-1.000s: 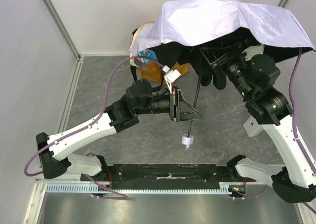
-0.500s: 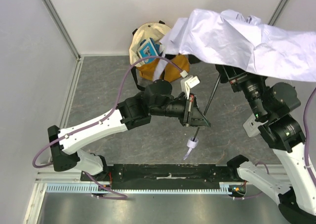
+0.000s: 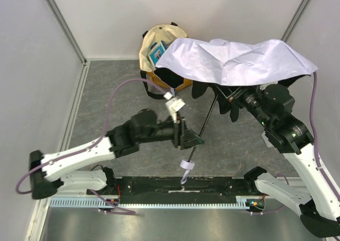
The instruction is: Put away the umbrella
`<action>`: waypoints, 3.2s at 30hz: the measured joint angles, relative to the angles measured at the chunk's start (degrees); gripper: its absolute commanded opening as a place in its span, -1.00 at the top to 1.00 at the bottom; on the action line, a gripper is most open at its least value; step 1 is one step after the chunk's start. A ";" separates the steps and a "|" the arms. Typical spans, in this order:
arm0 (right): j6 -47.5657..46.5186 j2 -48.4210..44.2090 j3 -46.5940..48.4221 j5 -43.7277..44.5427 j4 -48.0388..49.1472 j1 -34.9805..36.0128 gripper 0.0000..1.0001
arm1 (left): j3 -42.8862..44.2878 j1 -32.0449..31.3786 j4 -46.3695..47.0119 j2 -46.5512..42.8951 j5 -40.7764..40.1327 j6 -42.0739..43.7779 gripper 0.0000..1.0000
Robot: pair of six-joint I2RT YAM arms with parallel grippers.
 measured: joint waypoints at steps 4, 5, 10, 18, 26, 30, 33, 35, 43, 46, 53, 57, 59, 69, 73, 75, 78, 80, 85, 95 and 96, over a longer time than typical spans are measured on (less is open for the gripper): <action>-0.85 1.92 0.02 -0.52 -2.16 -0.02 1.00 | -13.25 -0.04 0.59 -15.78 -4.42 0.81 0.06; -1.22 2.40 0.20 -0.48 -2.47 -0.15 1.00 | -15.80 0.00 -0.66 -19.65 -5.81 1.01 0.06; -4.26 5.51 2.78 -0.35 -4.55 -0.42 1.00 | -20.46 0.07 -11.30 -32.83 -15.06 1.90 -0.21; -11.50 13.79 13.25 -5.03 -6.56 -3.65 1.00 | -10.40 0.09 -31.23 -39.74 -36.44 2.71 -0.27; -13.64 16.26 17.94 -11.67 -9.31 -5.42 1.00 | -10.58 0.11 -26.34 -38.60 -42.07 5.07 -0.31; -13.77 17.03 19.23 -17.42 -9.25 -5.46 1.00 | -11.61 3.34 -20.52 -32.87 -34.69 4.81 -0.18; -14.36 17.14 19.28 -21.09 -9.25 -5.44 1.00 | -11.89 13.31 -16.22 -26.75 -22.43 2.97 -0.31; -14.56 17.25 19.28 -22.93 -9.27 -5.46 1.00 | -15.02 19.37 -10.88 -24.81 -13.42 0.96 -0.38; -13.97 16.70 18.45 -26.34 -8.02 -5.51 1.00 | -24.90 23.74 16.94 -14.16 14.38 -12.66 -0.28; -13.77 16.46 17.84 -27.06 -7.04 -5.51 1.00 | -24.76 23.74 23.41 -8.07 20.28 -15.98 0.16; -16.50 16.35 17.62 -26.86 -6.23 -5.66 1.00 | -20.72 23.71 17.57 -9.79 17.70 -13.66 0.96; -18.91 15.67 17.62 -24.37 -6.54 -5.77 1.00 | -17.11 23.74 -1.05 -18.95 1.60 -7.96 0.97; -19.61 14.88 17.62 -22.58 -7.08 -5.86 1.00 | -14.78 23.74 -9.29 -21.70 -6.29 -5.68 0.79; -14.21 6.80 9.29 -4.07 -3.15 -6.05 1.00 | -17.09 23.82 -12.39 -36.63 -5.55 -4.22 -0.28; -8.79 2.27 -5.27 -1.51 12.24 -6.25 1.00 | -16.94 23.78 2.86 -29.11 5.99 -10.34 -0.57; -6.34 2.64 -10.43 -2.58 21.62 -6.25 1.00 | -16.13 23.45 9.68 -21.79 11.98 -13.07 -0.58; -1.42 5.20 -17.38 -6.36 39.74 -6.25 1.00 | -13.77 21.05 15.34 -11.52 16.92 -14.62 -0.56; 1.27 6.29 -20.41 -7.91 48.57 -6.23 1.00 | -13.09 18.08 16.52 -7.52 17.29 -14.71 -0.46; 5.27 5.51 -24.76 -8.81 62.69 -5.81 1.00 | -8.96 11.32 18.32 -0.20 16.61 -14.43 -0.22; 7.98 -0.61 -27.85 -6.34 69.83 -5.81 1.00 | -3.34 6.34 23.56 8.59 12.55 -12.09 -0.26; 8.00 -1.18 -27.87 -5.97 69.16 -5.81 1.00 | -3.19 6.01 23.71 9.18 12.55 -12.02 -0.21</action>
